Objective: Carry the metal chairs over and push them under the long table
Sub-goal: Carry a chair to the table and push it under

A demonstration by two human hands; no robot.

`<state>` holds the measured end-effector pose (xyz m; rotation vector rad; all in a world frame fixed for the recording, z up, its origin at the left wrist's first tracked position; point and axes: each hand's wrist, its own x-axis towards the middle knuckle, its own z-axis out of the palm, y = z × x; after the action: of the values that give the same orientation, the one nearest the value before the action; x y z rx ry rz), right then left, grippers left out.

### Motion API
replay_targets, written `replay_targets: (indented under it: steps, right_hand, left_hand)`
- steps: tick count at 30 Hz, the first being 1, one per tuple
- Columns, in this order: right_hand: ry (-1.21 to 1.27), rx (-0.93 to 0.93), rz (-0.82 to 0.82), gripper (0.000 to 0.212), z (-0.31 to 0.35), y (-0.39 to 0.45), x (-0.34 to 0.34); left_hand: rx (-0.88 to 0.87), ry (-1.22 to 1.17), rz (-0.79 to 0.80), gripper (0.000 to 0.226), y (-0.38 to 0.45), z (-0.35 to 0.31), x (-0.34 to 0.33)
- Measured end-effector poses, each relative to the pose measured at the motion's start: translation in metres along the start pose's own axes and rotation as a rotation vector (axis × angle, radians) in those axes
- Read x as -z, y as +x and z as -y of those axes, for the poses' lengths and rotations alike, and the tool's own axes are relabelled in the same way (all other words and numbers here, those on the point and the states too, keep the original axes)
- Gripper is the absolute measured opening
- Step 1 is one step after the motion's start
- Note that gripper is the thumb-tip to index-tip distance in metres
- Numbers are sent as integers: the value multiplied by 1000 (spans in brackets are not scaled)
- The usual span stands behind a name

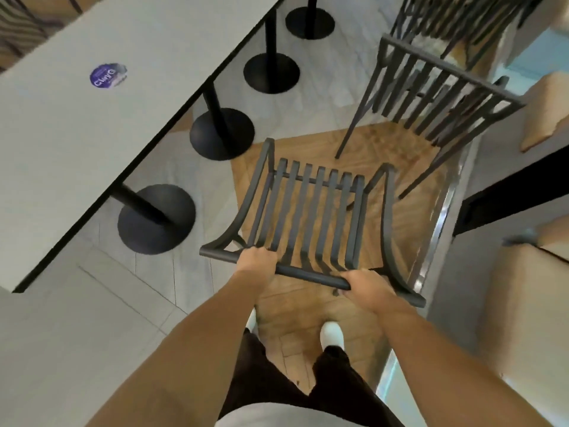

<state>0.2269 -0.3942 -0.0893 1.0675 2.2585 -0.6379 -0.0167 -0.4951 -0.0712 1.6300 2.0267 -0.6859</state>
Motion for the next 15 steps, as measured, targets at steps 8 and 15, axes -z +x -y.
replay_targets:
  steps: [8,15]
  right_hand:
    - [-219,165,99,57,-26,-11,-2]
    - [-346,222,131,60,-34,-23,-8]
  left_hand:
    - [197,-106,-29,35,-47,-57,-34]
    - [323,-264,-38,35,-86,-98,-67]
